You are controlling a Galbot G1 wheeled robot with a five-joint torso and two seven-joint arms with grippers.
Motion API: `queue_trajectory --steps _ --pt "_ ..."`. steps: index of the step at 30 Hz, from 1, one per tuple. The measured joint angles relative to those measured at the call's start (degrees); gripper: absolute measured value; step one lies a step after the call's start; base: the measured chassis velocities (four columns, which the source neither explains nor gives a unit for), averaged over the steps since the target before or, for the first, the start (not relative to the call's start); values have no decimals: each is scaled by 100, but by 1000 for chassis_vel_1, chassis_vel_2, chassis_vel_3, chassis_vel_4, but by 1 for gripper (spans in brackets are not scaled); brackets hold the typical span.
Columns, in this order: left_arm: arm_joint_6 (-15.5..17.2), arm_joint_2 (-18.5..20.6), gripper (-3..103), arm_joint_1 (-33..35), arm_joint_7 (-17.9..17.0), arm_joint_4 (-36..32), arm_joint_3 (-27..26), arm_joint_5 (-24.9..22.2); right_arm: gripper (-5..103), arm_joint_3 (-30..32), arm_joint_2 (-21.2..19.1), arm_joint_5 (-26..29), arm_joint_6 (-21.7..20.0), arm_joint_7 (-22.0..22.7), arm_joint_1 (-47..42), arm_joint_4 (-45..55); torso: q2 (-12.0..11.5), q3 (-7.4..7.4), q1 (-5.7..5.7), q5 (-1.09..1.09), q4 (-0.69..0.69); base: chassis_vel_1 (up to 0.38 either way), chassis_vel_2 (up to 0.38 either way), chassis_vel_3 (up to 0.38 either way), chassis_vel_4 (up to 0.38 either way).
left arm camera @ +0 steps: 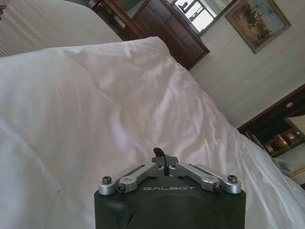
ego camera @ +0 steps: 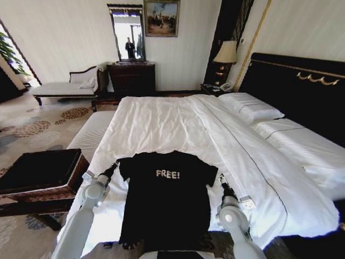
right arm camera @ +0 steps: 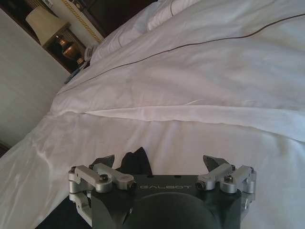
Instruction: Fold the clothes on the bed and place them into the basket.
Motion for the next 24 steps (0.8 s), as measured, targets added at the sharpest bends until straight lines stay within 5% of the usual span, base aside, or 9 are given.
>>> queue_trajectory --steps 12,19,24 --pt "-148 111 -3 -388 96 707 169 271 100 -33 -126 -58 0 -14 -9 -34 0 0 0 0 -1 0 0 0 0" --pt "-332 12 29 -174 -92 566 33 545 100 -22 -167 -178 -2 -22 -56 -117 0 0 0 1 0 0 0 0 0" --pt "-352 75 40 306 -191 91 -210 683 100 -18 -152 -231 -12 -25 -59 -117 0 0 0 1 0 0 0 0 0"
